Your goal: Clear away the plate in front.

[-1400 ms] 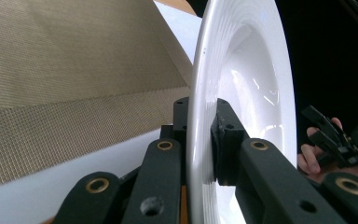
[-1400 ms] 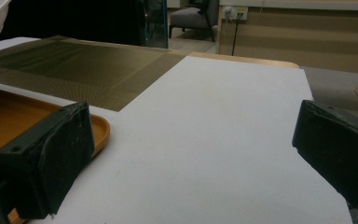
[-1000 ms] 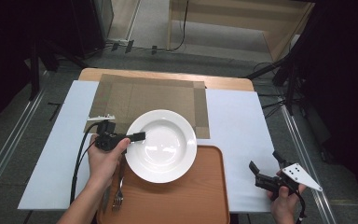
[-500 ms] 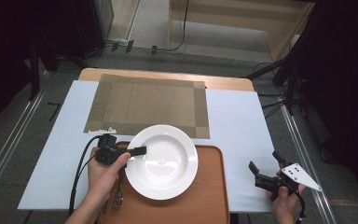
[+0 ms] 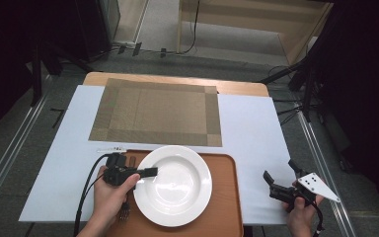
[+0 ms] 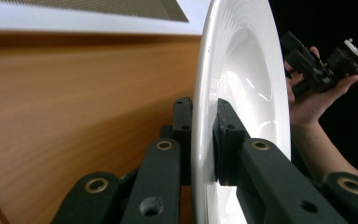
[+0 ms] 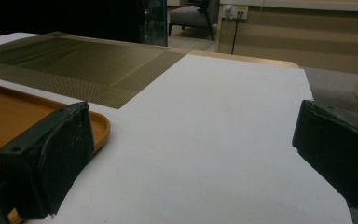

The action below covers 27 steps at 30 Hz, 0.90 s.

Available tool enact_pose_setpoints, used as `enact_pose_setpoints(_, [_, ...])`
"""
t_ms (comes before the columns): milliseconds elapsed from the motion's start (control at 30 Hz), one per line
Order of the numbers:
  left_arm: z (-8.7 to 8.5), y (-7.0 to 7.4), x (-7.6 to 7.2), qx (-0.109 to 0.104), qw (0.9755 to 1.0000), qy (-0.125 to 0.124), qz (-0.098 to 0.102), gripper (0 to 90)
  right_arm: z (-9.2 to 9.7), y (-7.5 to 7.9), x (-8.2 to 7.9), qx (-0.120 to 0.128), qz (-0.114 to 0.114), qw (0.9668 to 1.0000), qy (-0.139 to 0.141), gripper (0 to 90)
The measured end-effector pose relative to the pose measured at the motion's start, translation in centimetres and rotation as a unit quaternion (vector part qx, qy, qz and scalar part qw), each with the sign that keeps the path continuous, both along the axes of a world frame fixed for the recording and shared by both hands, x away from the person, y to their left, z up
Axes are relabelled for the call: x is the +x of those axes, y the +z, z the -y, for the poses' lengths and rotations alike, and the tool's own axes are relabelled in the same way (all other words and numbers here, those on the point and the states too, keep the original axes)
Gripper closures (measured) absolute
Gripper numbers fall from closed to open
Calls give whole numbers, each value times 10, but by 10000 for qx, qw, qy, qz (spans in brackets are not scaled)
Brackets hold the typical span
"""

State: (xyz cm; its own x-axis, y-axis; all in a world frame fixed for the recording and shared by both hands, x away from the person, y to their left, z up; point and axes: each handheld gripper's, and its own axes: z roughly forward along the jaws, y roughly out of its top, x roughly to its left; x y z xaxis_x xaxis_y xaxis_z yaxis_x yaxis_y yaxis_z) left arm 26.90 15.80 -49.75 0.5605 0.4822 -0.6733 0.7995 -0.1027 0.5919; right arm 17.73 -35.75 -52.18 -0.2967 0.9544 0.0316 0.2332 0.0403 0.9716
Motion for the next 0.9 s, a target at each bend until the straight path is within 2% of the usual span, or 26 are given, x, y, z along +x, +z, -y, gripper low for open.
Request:
enact_pose_setpoints(400, [0, -8, -6, 56, 9994, -231, -247, 801, -1, 0, 0, -15, -6, 10000, 9, 0])
enact_pose_setpoints(667, [4, -13, 1, 237, 9988, -289, -305, 802, -1, 0, 0, -39, -10, 10000, 4, 0])
enact_pose_setpoints(900, [8, -14, 5, 473, 9982, -223, -303, 800, -2, 0, 0, -70, -22, 10000, -7, 0])
